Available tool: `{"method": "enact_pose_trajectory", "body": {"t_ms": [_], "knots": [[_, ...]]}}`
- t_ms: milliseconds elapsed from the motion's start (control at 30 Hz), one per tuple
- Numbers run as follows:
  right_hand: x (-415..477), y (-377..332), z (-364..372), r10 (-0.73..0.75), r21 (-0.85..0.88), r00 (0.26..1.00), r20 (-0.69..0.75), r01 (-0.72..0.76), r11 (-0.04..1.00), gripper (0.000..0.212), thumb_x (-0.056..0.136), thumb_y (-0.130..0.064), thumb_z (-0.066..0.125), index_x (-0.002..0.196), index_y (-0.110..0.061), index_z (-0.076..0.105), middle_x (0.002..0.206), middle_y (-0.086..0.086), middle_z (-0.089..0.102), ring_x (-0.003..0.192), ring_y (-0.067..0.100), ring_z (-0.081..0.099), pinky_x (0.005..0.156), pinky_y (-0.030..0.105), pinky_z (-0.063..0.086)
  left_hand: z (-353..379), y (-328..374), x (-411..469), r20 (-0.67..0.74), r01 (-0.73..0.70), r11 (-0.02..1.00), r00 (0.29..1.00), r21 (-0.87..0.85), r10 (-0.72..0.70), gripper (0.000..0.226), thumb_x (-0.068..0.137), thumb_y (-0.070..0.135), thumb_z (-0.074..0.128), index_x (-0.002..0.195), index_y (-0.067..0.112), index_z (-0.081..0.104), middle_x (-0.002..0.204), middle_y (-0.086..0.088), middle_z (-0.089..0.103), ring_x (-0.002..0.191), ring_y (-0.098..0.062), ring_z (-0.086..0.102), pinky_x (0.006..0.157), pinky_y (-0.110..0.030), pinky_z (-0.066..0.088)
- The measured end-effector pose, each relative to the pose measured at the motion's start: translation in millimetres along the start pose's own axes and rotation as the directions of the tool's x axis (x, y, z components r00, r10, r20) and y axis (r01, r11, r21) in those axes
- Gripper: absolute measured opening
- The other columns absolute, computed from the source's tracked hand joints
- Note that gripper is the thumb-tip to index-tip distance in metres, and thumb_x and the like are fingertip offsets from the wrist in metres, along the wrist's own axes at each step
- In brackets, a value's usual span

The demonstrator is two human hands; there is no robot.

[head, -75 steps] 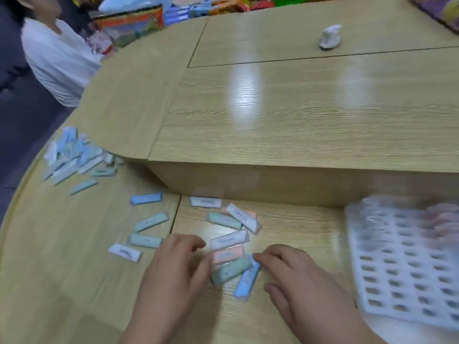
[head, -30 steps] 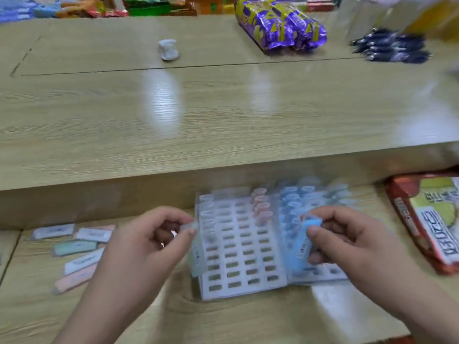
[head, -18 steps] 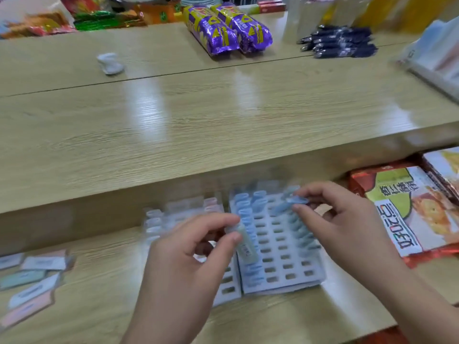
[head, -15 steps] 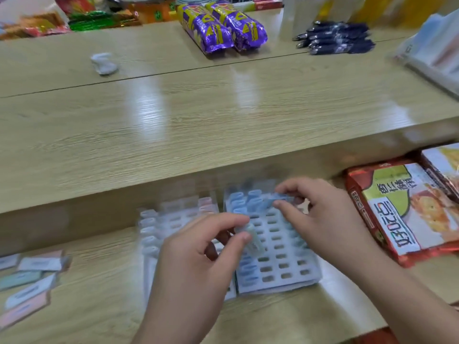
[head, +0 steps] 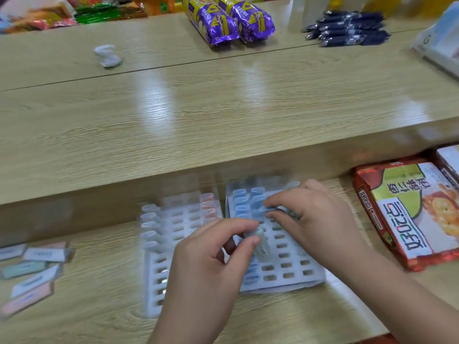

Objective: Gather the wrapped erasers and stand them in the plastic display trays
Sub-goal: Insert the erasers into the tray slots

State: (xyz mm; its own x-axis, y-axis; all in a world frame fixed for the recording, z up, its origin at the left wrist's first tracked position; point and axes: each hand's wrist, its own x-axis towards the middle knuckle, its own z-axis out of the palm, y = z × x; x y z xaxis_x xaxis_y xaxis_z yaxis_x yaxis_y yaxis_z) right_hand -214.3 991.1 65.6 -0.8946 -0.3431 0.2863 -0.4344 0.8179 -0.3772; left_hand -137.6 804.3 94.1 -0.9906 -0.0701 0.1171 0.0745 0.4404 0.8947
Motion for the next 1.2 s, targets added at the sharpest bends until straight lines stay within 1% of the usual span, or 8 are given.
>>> {"method": "enact_pose_trajectory", "body": {"t_ms": [167,367,467,567,733,900,1000,1200], "knots": [[2,7,5,-0.191,-0.165,0.981,0.023,0.193,0.967,0.025,0.080,-0.021,0.078,0.104,-0.028,0.076,0.087,-0.015,0.071,0.076,0.019,0.057,0.047,0.024,0.039,6,-1,0,0.003,0.009,0.999,1.000,-0.036,-0.009,0.022,0.081,0.020,0.078,0.091,0.039,0.077,0.075,0.020,0.065,0.062,-0.007,0.057,0.058,-0.016,0.046],[4,9,8,-0.155,-0.154,0.985,0.070,0.164,0.974,0.042,0.071,-0.012,0.083,0.108,-0.030,0.074,0.075,-0.013,0.069,0.071,0.021,0.057,0.042,0.025,0.040,18,-1,1,-0.029,0.001,0.999,1.000,-0.048,-0.002,0.022,0.081,0.023,0.079,0.091,0.043,0.076,0.076,0.015,0.066,0.064,-0.010,0.058,0.058,-0.015,0.046],[8,12,0,-0.181,-0.121,0.980,0.086,0.191,0.974,0.037,0.081,-0.016,0.065,0.113,-0.034,0.072,0.081,-0.013,0.067,0.078,0.019,0.054,0.044,0.026,0.039,26,4,1,-0.006,-0.046,0.998,0.999,-0.032,0.046,0.022,0.081,0.020,0.079,0.092,0.039,0.076,0.076,0.020,0.065,0.063,-0.006,0.056,0.058,-0.010,0.042],[5,24,-17,-0.140,-0.015,0.990,0.018,0.140,0.990,0.042,0.087,-0.024,0.042,0.114,-0.034,0.072,0.090,-0.013,0.067,0.081,0.014,0.048,0.053,0.031,0.046,35,7,-2,0.027,-0.075,0.997,0.997,-0.011,0.075,0.025,0.079,0.018,0.081,0.093,0.039,0.076,0.075,0.023,0.065,0.062,-0.003,0.055,0.059,-0.008,0.040],[-22,50,-39,0.002,0.108,0.997,-0.080,0.007,0.994,0.040,0.086,-0.015,0.045,0.109,-0.033,0.074,0.100,-0.015,0.069,0.087,0.017,0.055,0.075,0.033,0.046,54,7,-6,0.034,-0.143,0.988,0.989,0.061,0.141,0.014,0.078,0.033,0.076,0.091,0.039,0.075,0.071,0.027,0.059,0.058,0.004,0.051,0.061,-0.005,0.036],[-42,62,-44,0.072,0.198,0.992,-0.101,-0.051,0.979,0.041,0.085,-0.017,0.043,0.104,-0.034,0.075,0.099,-0.017,0.069,0.090,0.018,0.059,0.080,0.030,0.045,71,0,-10,0.042,-0.197,0.962,0.980,0.189,0.192,0.011,0.080,0.038,0.069,0.092,0.037,0.069,0.076,0.038,0.051,0.066,0.010,0.048,0.065,-0.002,0.034],[-51,67,-42,0.098,0.230,0.990,-0.097,-0.073,0.971,0.039,0.083,-0.010,0.048,0.097,-0.032,0.076,0.096,-0.019,0.068,0.092,0.016,0.060,0.082,0.031,0.045,78,-4,-11,0.053,-0.264,0.926,0.964,0.269,0.259,0.009,0.083,0.039,0.065,0.089,0.036,0.070,0.073,0.039,0.044,0.068,0.011,0.046,0.064,-0.008,0.038],[-64,58,-37,0.080,0.214,0.996,-0.033,-0.071,0.974,0.038,0.084,-0.010,0.049,0.101,-0.031,0.075,0.098,-0.020,0.067,0.097,0.008,0.060,0.084,0.026,0.046,82,-11,-14,0.071,-0.352,0.874,0.934,0.334,0.349,0.009,0.087,0.036,0.065,0.093,0.031,0.069,0.084,0.021,0.065,0.075,0.005,0.048,0.065,-0.018,0.044]]}}
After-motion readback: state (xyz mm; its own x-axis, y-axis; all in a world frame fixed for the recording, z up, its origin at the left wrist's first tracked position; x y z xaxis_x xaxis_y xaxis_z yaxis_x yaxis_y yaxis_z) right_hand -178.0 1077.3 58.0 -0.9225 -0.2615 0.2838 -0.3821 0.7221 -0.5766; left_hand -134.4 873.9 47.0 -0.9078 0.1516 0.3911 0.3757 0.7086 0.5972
